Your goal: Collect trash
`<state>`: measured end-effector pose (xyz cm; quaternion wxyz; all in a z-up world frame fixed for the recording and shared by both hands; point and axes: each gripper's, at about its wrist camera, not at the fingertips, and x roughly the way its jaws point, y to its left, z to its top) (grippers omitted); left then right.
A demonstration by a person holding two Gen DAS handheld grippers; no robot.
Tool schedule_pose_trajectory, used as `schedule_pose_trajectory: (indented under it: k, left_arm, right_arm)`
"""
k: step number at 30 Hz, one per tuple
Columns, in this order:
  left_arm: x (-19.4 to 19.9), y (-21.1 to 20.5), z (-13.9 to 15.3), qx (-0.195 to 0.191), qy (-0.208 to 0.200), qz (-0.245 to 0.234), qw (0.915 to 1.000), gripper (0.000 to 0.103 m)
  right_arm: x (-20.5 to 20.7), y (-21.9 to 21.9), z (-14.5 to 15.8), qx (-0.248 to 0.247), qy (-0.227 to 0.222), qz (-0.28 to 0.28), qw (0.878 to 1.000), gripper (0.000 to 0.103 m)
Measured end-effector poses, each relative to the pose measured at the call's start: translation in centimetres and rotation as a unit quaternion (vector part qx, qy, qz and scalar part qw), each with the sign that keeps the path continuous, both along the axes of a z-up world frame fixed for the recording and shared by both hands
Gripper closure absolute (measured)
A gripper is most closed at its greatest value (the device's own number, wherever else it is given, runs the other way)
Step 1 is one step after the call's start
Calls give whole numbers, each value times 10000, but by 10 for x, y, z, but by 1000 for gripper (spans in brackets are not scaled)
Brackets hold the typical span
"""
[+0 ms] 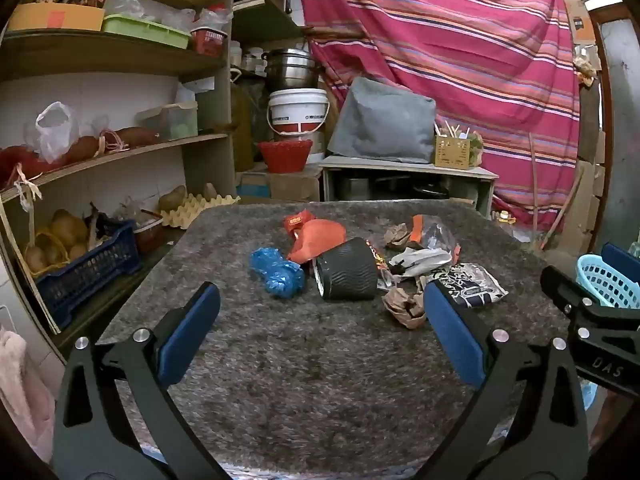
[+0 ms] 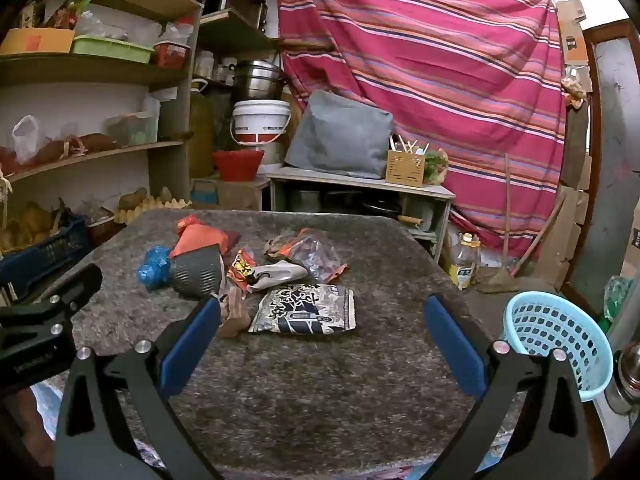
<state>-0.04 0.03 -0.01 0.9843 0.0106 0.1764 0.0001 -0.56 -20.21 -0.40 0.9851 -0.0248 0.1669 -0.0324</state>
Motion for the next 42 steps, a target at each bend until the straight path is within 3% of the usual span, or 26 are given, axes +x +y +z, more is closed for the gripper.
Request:
schedule_pose_trajectory:
  k: [42]
  left_arm:
    - [7,13,-6,279,160,327,9989,5]
  right_arm:
    - [16,1,-15,212,146,112,9996,4]
